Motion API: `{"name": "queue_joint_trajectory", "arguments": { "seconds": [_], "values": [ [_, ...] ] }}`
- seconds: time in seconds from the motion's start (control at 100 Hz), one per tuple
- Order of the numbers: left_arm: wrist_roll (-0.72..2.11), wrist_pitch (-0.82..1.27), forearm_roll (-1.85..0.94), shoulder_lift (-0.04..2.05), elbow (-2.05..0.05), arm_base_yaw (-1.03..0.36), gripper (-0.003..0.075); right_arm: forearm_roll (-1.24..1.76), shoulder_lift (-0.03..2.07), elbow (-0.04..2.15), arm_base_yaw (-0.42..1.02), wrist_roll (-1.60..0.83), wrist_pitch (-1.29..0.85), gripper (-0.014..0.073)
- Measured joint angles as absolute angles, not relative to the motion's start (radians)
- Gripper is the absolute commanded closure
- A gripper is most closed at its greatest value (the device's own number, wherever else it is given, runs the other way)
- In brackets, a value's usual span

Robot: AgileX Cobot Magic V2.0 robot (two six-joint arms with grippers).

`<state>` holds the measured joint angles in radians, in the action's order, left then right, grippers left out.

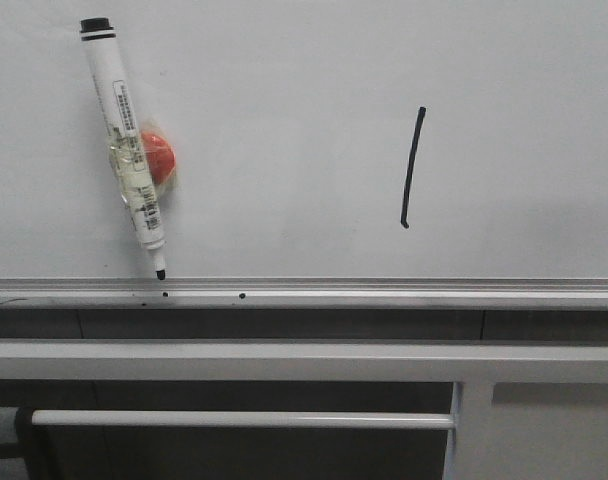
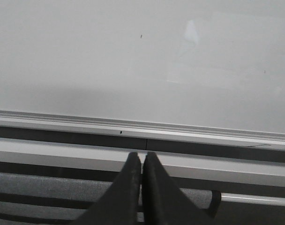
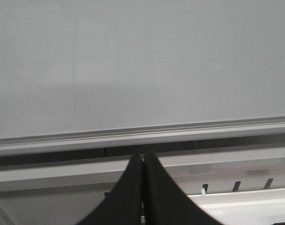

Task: Write number 1 on whiteboard

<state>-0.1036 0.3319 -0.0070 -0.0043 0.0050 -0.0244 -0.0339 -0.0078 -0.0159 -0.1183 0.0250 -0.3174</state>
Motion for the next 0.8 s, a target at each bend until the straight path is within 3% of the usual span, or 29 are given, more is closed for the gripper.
{"name": "queue_joint_trajectory", "arguments": {
  "seconds": [0.8],
  "values": [
    [-0.104,0.333,-0.007,-0.004,0.005,-0.024,0.0741,0.000,-0.008,-0.013,-0.118,-0.031,-0.338,0.0657]
  ]
}}
